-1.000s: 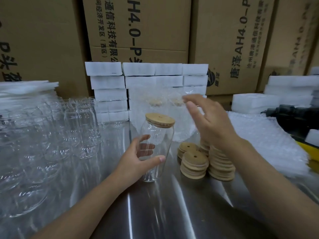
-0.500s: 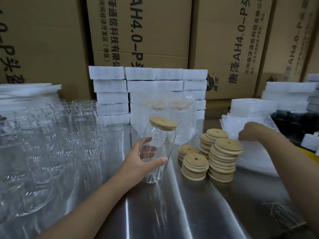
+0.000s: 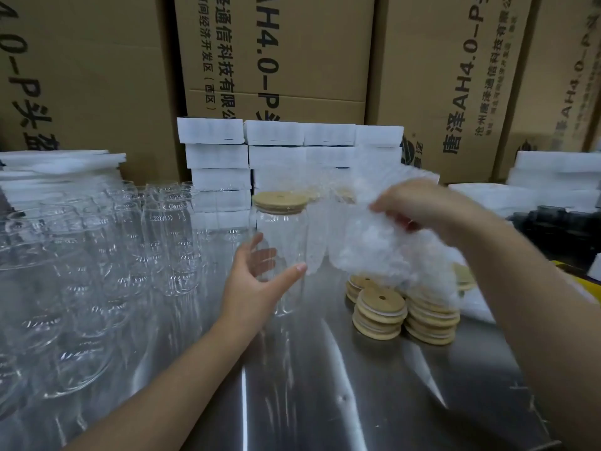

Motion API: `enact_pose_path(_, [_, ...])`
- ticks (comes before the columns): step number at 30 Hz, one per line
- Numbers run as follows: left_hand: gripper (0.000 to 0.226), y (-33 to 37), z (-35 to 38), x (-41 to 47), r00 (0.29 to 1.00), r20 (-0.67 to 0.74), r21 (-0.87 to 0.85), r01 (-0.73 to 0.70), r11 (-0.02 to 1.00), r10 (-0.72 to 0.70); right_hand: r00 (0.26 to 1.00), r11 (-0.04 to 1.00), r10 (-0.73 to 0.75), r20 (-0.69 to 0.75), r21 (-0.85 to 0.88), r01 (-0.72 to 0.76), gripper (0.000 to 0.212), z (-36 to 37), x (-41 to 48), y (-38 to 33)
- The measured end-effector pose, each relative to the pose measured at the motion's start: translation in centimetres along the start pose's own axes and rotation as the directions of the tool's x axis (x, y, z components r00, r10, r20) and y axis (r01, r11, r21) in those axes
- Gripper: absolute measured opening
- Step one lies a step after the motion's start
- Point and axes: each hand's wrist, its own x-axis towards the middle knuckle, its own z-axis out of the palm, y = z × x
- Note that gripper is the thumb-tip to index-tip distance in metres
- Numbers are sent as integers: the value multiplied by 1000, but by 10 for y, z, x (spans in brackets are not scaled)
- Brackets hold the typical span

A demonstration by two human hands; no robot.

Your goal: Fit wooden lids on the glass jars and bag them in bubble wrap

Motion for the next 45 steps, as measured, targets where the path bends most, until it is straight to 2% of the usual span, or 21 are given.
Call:
enact_pose_path(2, [95, 3, -2, 1, 997, -73, -20, -22, 1000, 21, 981, 999, 24, 190, -37, -18, 23, 38, 1, 6])
enact_pose_path(4, [95, 3, -5, 3, 989, -146, -13, -37, 999, 35, 956, 996, 51, 289, -90, -26, 22, 77, 2, 16])
enact_pose_path(6, [97, 3, -8, 5, 980, -195, 6, -45, 999, 46, 957, 993, 27, 287, -115, 6, 19, 110, 2, 26])
enact_pose_path(10, [93, 3, -9, 7, 966, -250, 23, -54, 998, 59, 963, 965, -154, 220, -175, 194, 16, 151, 3, 32])
enact_pose_path(12, [85, 2, -8, 7, 964, -258, 29, -62, 998, 67, 941, 940, -243, 235, -181, 288, 18, 161, 2, 32])
enact_pose_path(15, [78, 2, -8, 8, 964, -256, 46, -68, 997, 77, 882, 911, -357, 309, -92, 401, 8, 166, -2, 35])
enact_pose_path(19, [81, 1, -9, 8, 962, -263, 46, -70, 996, 80, 873, 918, -354, 335, -52, 392, 19, 152, -6, 41])
enact_pose_path(23, [91, 0, -9, 6, 960, -273, 26, -62, 998, 67, 808, 868, -302, 505, -205, 453, 32, 140, -11, 44])
enact_pose_path(25, [95, 0, -9, 6, 958, -279, 20, -56, 998, 59, 797, 858, -284, 533, -230, 460, 41, 139, -12, 45])
enact_pose_path(27, [95, 0, -9, 5, 956, -288, 12, -51, 999, 52, 801, 853, -300, 518, -231, 468, 38, 141, -13, 44])
enact_pose_path(30, [96, 0, -8, 5, 952, -301, -11, -53, 999, 48, 815, 845, -355, 459, -215, 490, 13, 145, -14, 44])
enact_pose_path(34, [96, 1, -8, 3, 956, -288, -14, -67, 998, 60, 836, 863, -346, 425, -205, 461, 22, 148, -13, 45])
enact_pose_path(37, [96, 4, -6, 2, 958, -280, -62, -72, 995, 52, 849, 897, -327, 416, -146, 417, 20, 148, -12, 47])
enact_pose_path(40, [91, 6, -5, 1, 960, -278, -121, -75, 990, 39, 898, 963, -258, 355, 15, 271, 18, 150, -11, 47])
enact_pose_path(45, [57, 10, -2, -1, 971, -233, -200, -105, 974, 57, 959, 974, -89, 270, 223, 28, 20, 153, -10, 43])
